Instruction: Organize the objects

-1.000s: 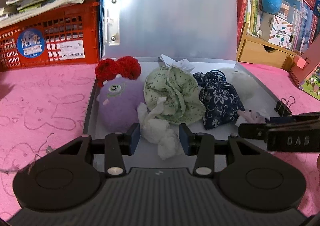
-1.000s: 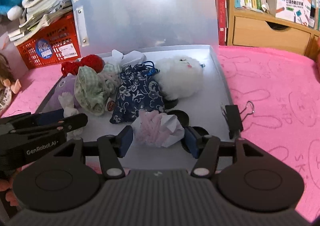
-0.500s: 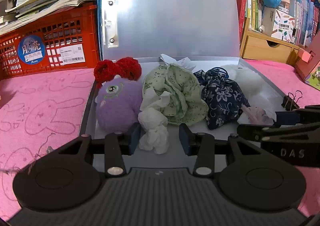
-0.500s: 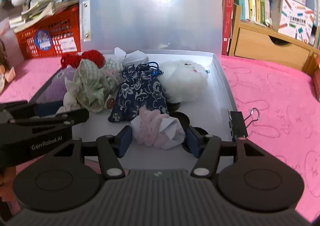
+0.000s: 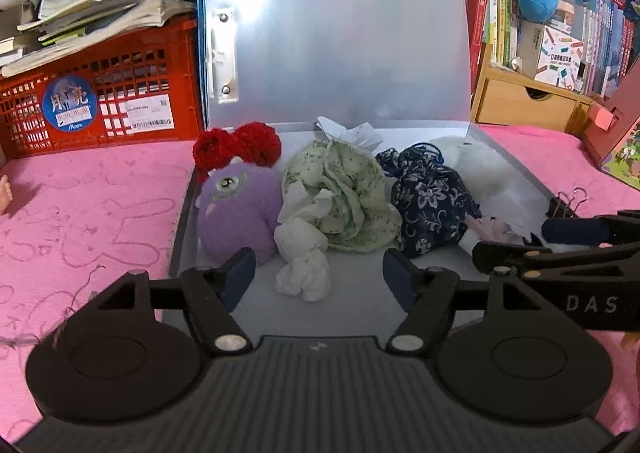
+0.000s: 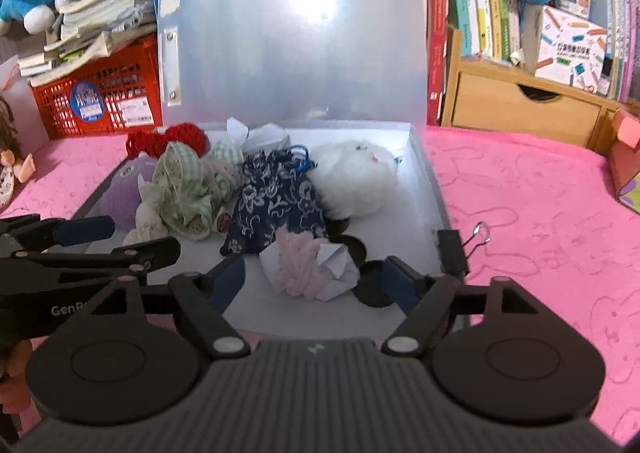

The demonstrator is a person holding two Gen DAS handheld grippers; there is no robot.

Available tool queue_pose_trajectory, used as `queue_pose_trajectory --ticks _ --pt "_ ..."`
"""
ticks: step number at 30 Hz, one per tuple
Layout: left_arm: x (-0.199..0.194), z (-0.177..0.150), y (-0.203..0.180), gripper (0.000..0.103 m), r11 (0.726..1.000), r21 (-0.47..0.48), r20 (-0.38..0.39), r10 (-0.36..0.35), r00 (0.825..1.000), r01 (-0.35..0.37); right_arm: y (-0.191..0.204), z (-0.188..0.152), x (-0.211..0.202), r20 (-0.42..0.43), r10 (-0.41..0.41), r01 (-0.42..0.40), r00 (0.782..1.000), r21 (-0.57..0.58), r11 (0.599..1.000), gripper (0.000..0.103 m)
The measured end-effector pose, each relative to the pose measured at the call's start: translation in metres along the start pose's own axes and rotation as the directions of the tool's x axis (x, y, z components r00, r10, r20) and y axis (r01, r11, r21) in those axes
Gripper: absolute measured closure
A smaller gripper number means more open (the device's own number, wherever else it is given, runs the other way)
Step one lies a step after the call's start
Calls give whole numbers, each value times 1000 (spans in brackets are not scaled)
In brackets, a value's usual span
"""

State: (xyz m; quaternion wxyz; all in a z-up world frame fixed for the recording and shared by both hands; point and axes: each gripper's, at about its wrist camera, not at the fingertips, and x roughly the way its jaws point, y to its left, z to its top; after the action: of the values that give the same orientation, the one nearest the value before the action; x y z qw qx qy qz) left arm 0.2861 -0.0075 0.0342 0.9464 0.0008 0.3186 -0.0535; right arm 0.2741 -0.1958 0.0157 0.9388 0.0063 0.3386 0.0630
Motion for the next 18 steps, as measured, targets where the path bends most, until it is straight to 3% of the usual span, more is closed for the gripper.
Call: queue_pose_trajectory --ticks 18 --pt "-78 -1 -4 16 999 38 73 -29 997 26 -7 -2 -69 112 19 -23 994 38 999 0"
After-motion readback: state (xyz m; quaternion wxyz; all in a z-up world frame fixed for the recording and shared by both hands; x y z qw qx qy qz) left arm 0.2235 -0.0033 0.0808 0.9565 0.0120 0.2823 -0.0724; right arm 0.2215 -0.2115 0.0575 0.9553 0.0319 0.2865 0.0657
